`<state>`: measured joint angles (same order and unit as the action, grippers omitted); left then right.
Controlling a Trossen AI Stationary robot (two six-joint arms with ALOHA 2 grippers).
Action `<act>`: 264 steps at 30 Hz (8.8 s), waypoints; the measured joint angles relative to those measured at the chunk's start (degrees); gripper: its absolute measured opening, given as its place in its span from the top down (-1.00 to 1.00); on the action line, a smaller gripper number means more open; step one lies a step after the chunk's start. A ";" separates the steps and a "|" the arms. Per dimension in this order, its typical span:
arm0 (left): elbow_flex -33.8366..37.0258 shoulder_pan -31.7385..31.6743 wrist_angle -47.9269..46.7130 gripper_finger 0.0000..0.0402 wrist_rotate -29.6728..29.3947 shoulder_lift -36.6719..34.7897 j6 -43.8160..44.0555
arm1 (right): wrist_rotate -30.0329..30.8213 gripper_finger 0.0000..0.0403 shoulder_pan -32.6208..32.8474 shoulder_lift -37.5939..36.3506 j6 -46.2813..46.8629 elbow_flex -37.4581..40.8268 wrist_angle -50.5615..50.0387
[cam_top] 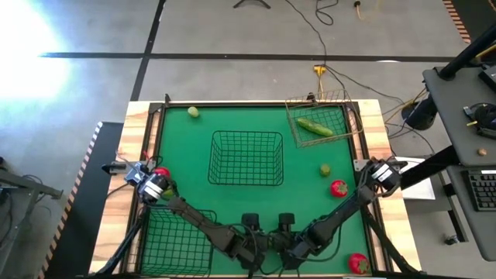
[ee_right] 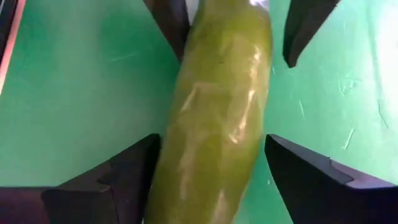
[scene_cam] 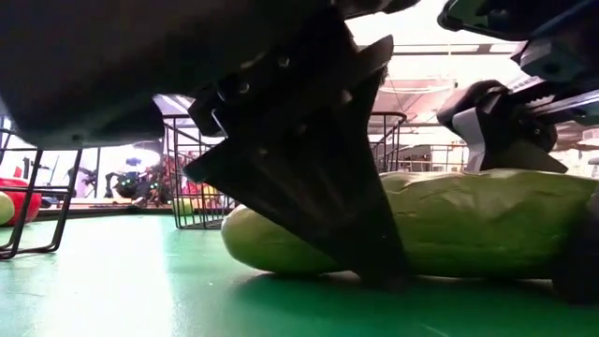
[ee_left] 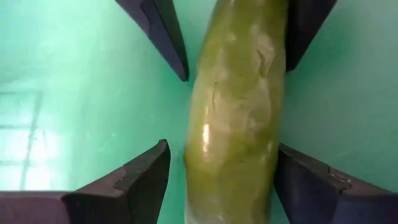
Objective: Sort produce into baskets
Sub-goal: Put the green cucumber into the gold wire basket, then put the bottom right green lime into the top black wire basket, then put the top right red tomato into the bottom black wire basket
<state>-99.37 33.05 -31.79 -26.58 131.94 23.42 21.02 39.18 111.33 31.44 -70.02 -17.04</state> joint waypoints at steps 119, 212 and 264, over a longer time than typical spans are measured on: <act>46.42 -7.55 20.72 -0.15 -1.08 -56.37 -7.48 | -8.77 -0.61 -34.52 -48.27 31.75 32.60 -40.10; 46.58 14.72 -2.57 -0.15 -5.44 -80.89 4.90 | -13.58 -0.19 -43.59 24.21 23.04 -54.51 -41.61; 42.08 19.96 19.34 -0.15 -3.29 -55.39 -8.46 | -24.94 -0.87 -19.87 -22.29 32.61 10.45 -61.62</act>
<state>-57.29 53.01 -12.45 -29.87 76.54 14.96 -3.92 19.31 89.04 64.05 -59.57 -78.66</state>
